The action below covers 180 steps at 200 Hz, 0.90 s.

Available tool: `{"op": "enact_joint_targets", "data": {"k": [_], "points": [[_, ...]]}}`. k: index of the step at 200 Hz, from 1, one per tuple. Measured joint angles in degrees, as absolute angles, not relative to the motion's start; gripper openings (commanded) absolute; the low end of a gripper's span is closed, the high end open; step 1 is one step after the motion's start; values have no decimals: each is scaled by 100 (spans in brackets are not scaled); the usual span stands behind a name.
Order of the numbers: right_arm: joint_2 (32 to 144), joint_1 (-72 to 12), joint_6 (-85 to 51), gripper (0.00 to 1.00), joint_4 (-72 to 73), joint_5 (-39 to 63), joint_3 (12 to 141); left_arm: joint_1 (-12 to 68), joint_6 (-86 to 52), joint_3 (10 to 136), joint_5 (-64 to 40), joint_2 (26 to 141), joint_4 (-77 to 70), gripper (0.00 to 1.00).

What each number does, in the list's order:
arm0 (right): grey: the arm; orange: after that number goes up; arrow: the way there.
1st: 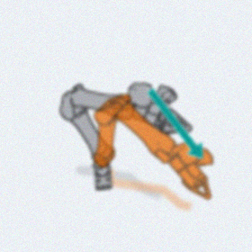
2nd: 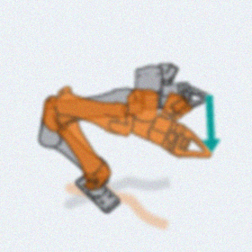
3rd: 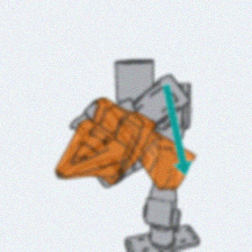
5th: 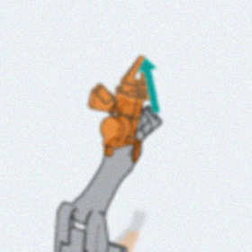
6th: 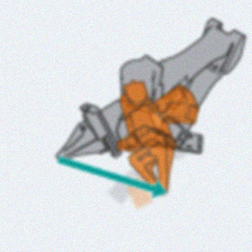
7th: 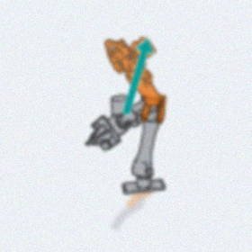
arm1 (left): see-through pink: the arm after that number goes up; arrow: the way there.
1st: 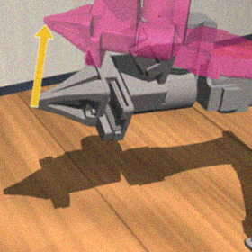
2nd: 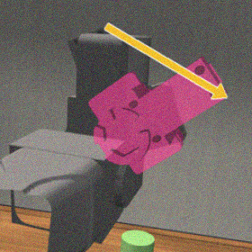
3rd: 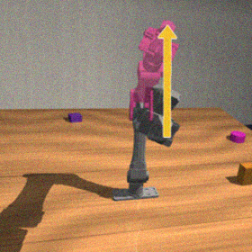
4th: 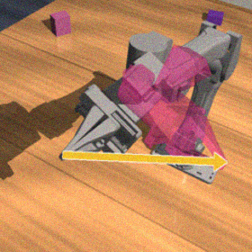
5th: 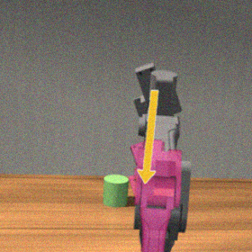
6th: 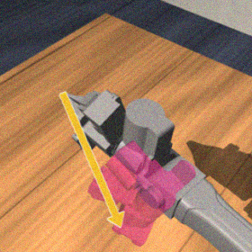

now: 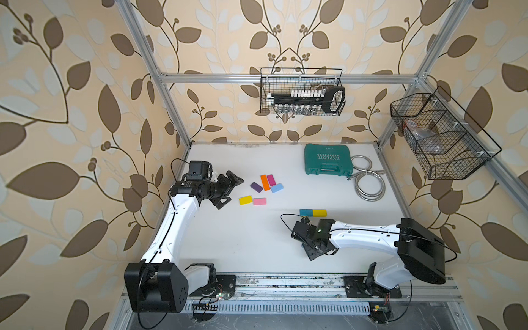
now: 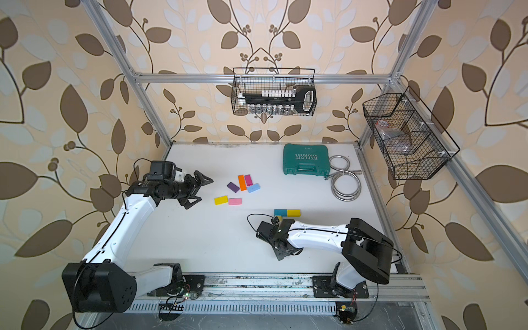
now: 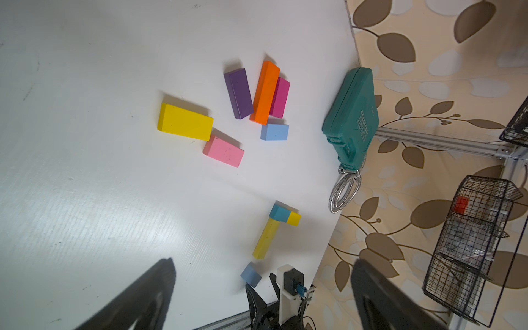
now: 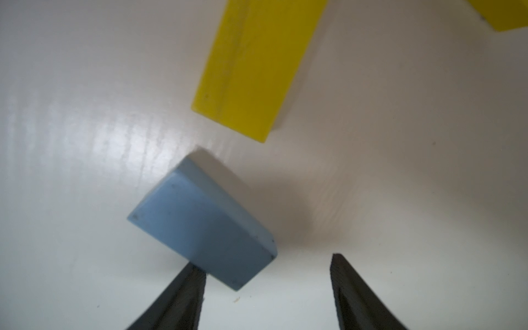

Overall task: Assemble the letter c with building blocks
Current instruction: Assemble the building block at the center of the board.

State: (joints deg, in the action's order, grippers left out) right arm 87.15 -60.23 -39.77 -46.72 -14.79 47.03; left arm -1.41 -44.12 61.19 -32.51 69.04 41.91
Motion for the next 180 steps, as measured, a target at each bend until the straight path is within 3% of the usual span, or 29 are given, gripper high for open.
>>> {"op": "enact_joint_targets", "data": {"k": [180], "points": [[8254, -5706, -3966, 67, -4670, -1420, 4654, -104, -4458, 6119, -3247, 6901, 4178, 99]]}}
